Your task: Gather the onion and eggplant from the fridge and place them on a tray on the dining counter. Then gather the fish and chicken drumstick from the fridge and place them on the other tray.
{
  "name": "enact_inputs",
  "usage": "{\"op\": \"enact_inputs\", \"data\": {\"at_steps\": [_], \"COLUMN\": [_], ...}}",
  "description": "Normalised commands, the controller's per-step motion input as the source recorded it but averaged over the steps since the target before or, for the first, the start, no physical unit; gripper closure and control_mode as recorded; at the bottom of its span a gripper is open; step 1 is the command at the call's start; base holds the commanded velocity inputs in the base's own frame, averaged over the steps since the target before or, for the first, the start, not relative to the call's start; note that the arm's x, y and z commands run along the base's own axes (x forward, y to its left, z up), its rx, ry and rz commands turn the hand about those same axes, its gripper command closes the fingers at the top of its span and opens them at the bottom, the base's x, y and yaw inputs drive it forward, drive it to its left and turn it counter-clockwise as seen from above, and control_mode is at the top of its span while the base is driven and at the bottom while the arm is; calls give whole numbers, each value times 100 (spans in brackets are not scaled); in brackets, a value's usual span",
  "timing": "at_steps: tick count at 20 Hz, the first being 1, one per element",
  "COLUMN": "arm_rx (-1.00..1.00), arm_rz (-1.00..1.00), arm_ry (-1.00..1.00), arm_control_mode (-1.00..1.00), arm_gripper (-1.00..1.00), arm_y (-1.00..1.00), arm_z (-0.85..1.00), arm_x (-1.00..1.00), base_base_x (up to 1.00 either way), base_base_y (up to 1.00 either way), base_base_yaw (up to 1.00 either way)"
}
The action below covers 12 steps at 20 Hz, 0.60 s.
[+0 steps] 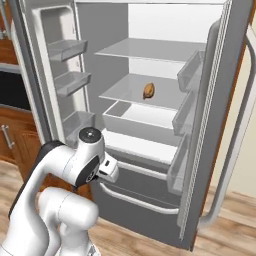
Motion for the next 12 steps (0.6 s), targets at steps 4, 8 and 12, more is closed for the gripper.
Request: {"op": "enact_inputs", "data": {"at_steps": [4, 8, 12], "arm_rx": [0, 0, 0], "arm_rz": [0, 0, 0], "arm_ry": [0, 0, 0], "arm_control_mode": [100, 100, 100], "arm_gripper": [100, 100, 100], "arm_y": [0, 0, 0], "arm_z": [0, 0, 0], "arm_x": [0, 0, 0], "base_base_x": [-57, -53, -30], "base_base_y": [0, 0, 0], "base_base_yaw": [-15, -32, -38]}}
